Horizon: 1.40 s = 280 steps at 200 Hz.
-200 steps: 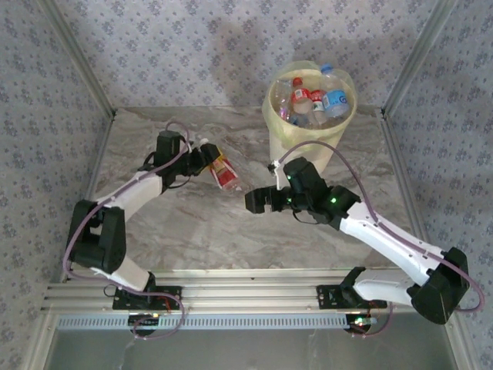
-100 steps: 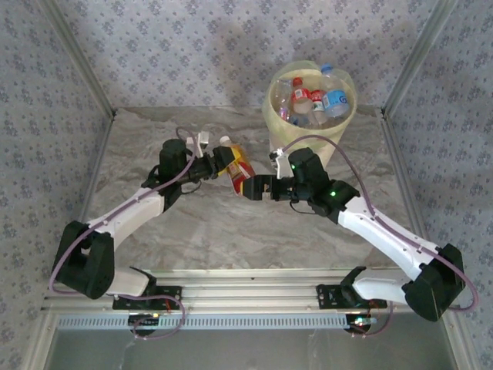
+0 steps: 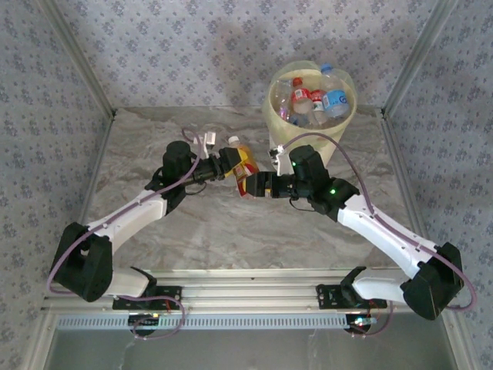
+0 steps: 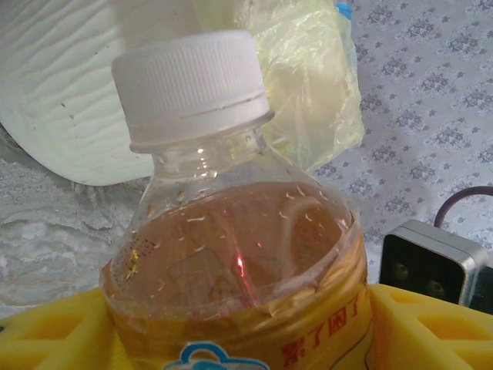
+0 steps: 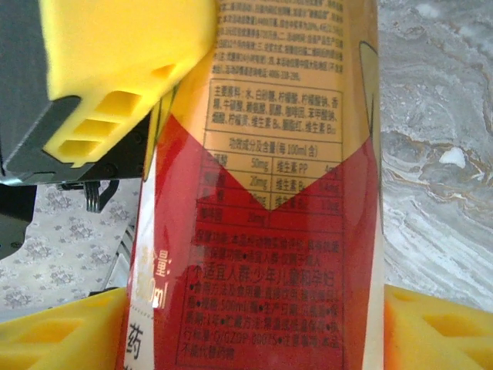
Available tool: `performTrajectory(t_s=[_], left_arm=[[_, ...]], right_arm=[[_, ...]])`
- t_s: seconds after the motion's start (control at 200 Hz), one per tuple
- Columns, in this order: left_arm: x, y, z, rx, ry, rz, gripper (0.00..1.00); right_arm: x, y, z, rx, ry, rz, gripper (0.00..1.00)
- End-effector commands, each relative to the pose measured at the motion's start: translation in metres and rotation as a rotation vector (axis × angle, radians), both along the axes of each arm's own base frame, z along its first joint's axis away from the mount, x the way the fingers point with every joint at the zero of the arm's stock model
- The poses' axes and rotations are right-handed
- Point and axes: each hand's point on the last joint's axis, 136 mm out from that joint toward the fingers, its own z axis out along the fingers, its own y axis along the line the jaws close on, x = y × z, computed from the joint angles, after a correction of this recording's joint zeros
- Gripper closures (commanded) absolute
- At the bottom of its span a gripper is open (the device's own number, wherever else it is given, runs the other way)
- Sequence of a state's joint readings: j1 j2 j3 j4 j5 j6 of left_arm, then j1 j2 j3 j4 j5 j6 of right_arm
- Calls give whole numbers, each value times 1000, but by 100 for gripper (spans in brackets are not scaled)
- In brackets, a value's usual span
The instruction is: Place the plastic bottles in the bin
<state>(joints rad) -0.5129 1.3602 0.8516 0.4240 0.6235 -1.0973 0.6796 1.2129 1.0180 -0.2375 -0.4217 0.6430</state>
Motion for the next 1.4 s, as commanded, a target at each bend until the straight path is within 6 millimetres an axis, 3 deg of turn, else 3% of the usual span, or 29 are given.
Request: performTrajectory(t_s=[0.0,0.15,0.205,0.335,0.445,0.465,0.62,0.775,0.939,1.194,1.394], left_arm=[[-10,-5,35,-58,-85,-33,29],[-11,-5,45,-75,-98,-36,14],[-11,-4,54,-88,-117,-31,1],[-17,11,93,-100,-220,33,0],[-31,23,120,-5,-334,53,0],[-34,25,124,11,-359,50,0],[-67,36,146,116,-568,-12,0],[-89,55,145,267,-707,-10,0],[-102,72,134,397,-768,-14,0],[-108,89,116,497,-773,21,0],[-108,92,105,520,-750,25,0]], right_arm=[[-1,3,29,51,-59,17,31],[-2,-2,35,51,-68,4,40],[-2,-5,38,35,-95,8,41],[-1,-24,50,-24,-147,-21,43],[0,-43,63,-80,-204,-47,43],[2,-47,78,-76,-233,-64,43],[18,-85,111,-205,-386,-186,43],[46,-125,141,-358,-507,-335,43],[83,-158,153,-532,-543,-453,43],[136,-185,138,-718,-519,-488,43],[161,-199,123,-819,-450,-456,42]])
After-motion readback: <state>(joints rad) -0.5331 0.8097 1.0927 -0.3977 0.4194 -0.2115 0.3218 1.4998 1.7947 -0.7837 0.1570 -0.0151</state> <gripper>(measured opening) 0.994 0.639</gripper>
